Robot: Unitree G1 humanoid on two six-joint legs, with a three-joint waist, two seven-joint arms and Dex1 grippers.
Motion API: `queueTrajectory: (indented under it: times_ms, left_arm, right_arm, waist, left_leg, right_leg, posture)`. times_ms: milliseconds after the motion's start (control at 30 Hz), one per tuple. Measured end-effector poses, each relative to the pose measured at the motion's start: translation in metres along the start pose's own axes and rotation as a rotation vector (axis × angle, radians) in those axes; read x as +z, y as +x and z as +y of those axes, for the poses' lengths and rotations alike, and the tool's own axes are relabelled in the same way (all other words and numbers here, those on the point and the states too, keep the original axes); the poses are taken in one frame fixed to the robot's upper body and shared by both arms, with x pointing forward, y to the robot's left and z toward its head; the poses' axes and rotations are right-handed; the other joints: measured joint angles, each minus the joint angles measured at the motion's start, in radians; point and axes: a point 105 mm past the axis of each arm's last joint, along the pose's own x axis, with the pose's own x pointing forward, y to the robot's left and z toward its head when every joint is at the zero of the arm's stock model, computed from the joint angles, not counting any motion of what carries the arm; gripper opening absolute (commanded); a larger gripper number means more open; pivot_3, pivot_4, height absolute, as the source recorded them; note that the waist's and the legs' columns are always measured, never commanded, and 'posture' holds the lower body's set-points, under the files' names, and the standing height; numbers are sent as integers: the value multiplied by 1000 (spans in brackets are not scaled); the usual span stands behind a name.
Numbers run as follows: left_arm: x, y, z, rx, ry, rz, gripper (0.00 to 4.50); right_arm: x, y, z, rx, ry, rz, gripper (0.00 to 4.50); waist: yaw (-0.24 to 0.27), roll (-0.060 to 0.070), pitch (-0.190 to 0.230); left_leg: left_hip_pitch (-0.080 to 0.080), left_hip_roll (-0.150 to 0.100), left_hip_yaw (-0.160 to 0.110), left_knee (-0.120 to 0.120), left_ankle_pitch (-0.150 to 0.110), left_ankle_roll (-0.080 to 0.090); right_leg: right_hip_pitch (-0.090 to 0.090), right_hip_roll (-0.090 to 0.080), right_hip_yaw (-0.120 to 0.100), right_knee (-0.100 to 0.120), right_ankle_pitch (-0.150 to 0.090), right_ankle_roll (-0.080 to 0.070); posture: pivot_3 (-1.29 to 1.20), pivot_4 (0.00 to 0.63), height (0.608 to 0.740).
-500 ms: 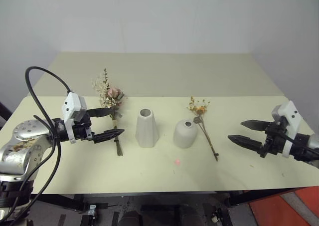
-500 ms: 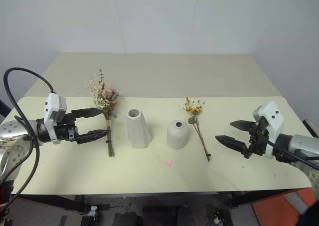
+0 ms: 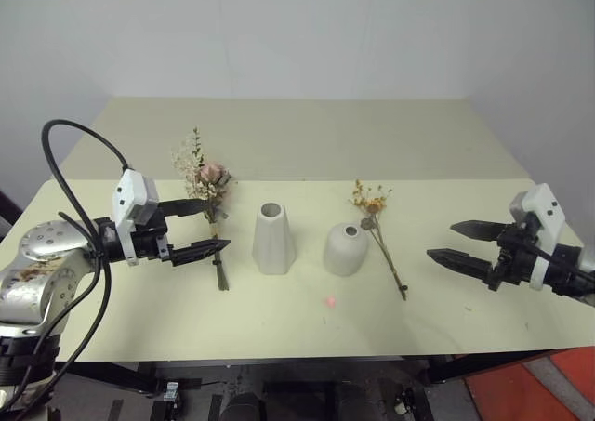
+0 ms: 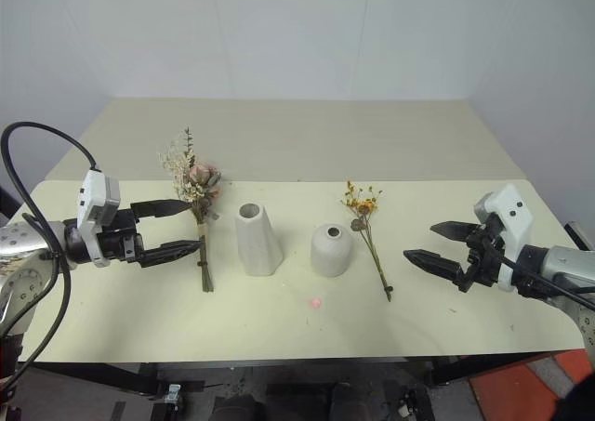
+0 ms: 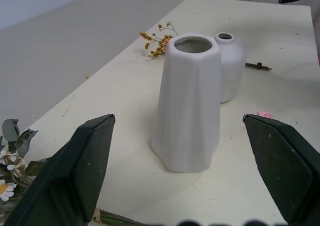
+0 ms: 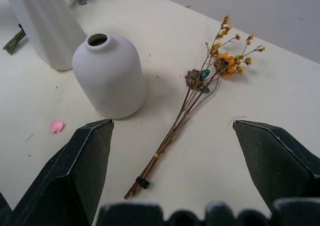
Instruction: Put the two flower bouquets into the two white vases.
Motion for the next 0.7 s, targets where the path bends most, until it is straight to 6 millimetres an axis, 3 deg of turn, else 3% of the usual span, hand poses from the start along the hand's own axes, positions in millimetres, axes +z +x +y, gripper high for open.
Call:
queueTrajectory:
  times_ms: [133, 333, 567, 700]
  left_arm:
    - [12, 1, 1, -35, 42, -20, 4473]
    - [35, 9, 2, -82, 104, -76, 4473]
    - [34, 13, -1, -103, 98, -79, 4473]
    - [28, 11, -2, -93, 83, -71, 4473]
  right_arm:
    - [3, 13, -5, 1, 66, 145, 4500]
    - [-3, 52, -10, 14, 199, 359, 4500]
    - [-29, 78, -10, 27, 233, 560, 4500]
    - [-32, 91, -12, 32, 210, 612, 4500]
  waist:
    - [-1, 0, 0]
    - [-2, 0, 0]
    - [5, 0, 0]
    - [0, 0, 0]
  left_leg:
    - [0, 0, 0, 0, 0, 0]
    - [-2, 0, 0, -1, 0, 0]
    - [-4, -1, 0, 0, 0, 0]
    - [-4, 0, 0, 0, 0, 0]
  right_leg:
    - [0, 1, -1, 0, 0, -1]
    - [-3, 0, 0, -1, 0, -1]
    - [-4, -1, -1, -1, 0, -1]
    - [-4, -1, -1, 0, 0, -1]
  posture:
    - [0, 150, 740]
    - [0, 150, 740]
    - [0, 150, 740]
    - [0, 150, 740]
